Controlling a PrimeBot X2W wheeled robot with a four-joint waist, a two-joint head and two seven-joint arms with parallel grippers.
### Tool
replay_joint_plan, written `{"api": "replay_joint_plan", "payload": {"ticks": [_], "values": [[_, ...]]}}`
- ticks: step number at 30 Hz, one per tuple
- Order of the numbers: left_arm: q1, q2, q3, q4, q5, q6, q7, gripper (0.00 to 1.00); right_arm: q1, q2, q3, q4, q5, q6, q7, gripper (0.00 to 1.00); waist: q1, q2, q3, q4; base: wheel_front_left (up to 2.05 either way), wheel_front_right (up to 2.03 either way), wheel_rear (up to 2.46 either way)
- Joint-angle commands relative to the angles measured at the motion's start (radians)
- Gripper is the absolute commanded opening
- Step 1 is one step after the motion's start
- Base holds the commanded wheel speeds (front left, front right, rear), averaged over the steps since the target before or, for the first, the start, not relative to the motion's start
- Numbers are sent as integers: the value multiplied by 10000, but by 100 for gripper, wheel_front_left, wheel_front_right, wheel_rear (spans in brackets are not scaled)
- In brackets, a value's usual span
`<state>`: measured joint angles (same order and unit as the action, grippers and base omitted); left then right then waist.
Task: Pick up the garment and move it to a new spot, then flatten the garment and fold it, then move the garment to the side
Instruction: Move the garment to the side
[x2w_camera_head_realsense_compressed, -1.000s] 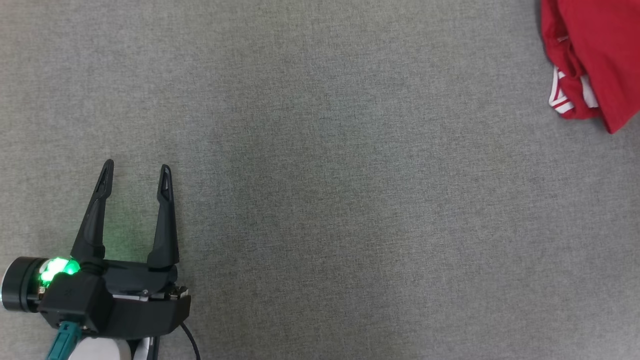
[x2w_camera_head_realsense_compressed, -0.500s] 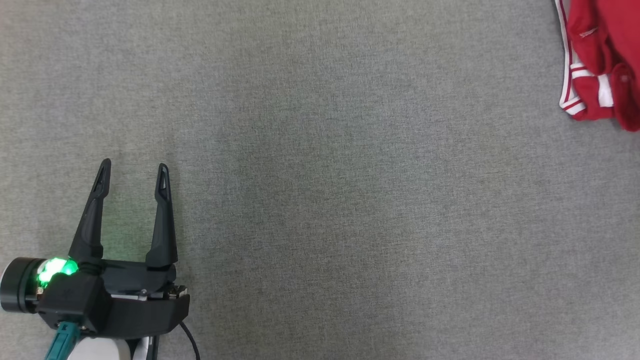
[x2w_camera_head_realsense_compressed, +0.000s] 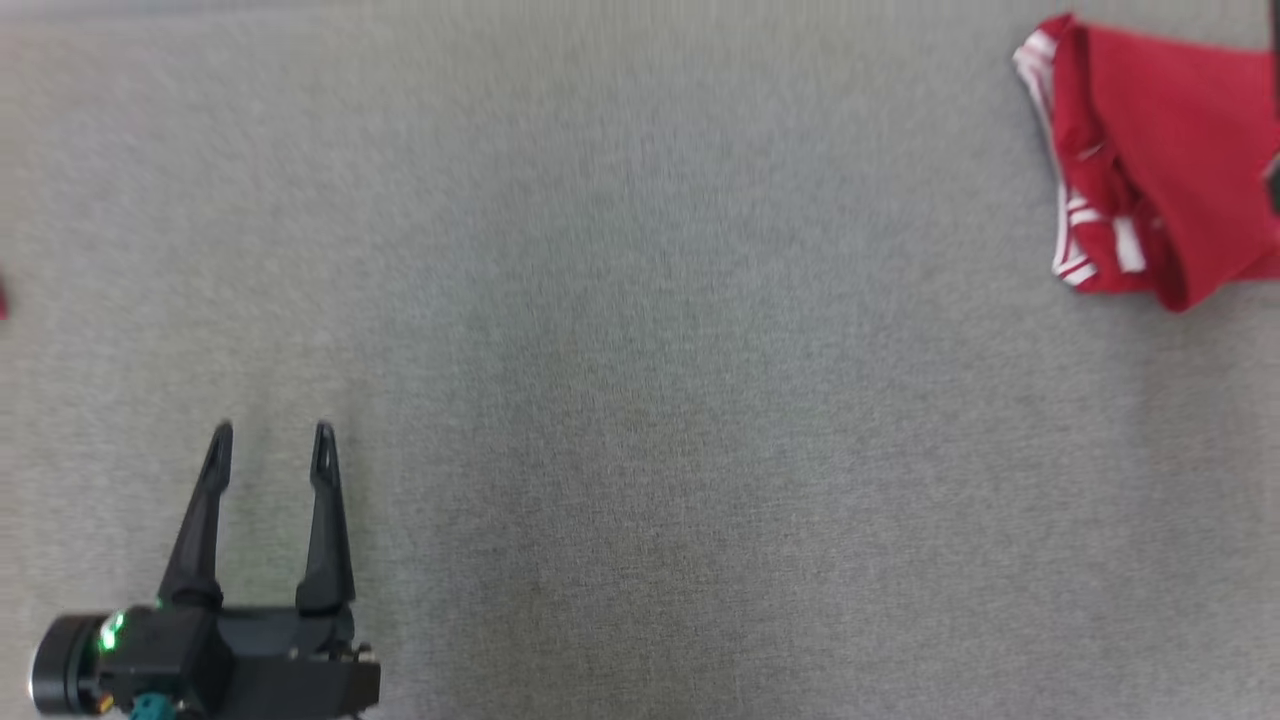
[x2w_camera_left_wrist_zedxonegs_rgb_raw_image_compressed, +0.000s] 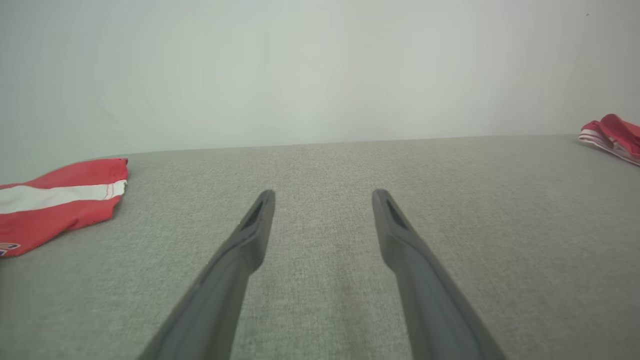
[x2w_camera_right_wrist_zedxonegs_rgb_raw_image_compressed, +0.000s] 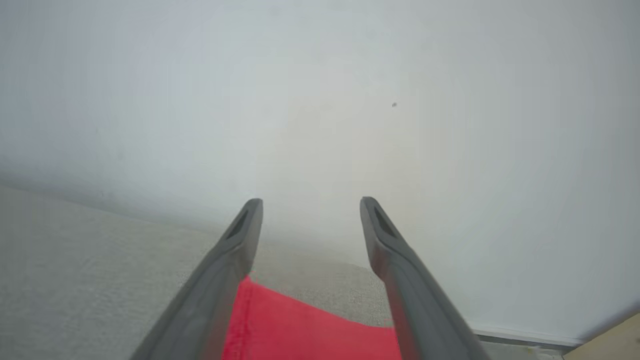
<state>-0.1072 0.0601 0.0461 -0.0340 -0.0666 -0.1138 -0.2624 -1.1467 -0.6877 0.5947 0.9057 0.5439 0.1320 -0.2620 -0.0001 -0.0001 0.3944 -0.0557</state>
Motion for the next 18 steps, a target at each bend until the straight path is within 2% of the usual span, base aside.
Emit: {"api": "replay_joint_plan", "payload": {"ticks": [1, 5, 9, 18], "values": [[215, -51, 59, 71, -130, 72, -26, 100, 697, 133, -395, -476, -25, -27, -22, 100, 1, 1, -830, 44, 0, 0, 0], [603, -76, 112, 282, -180, 100, -26, 100, 2526, 776, -1885, -2273, -652, -26, -25, 100, 1, 1, -1464, 112, 0, 0, 0], [851, -99, 109, 473, -202, 143, -26, 100, 4849, 1840, -3316, -3895, -1351, -27, -25, 100, 1, 1, -1907, 215, 0, 0, 0], [1198, -104, -16, 833, -354, 246, -24, 100, 8591, 3908, -4884, -6745, -2589, -27, -28, 100, 1, 1, -2686, 500, 0, 0, 0]]}}
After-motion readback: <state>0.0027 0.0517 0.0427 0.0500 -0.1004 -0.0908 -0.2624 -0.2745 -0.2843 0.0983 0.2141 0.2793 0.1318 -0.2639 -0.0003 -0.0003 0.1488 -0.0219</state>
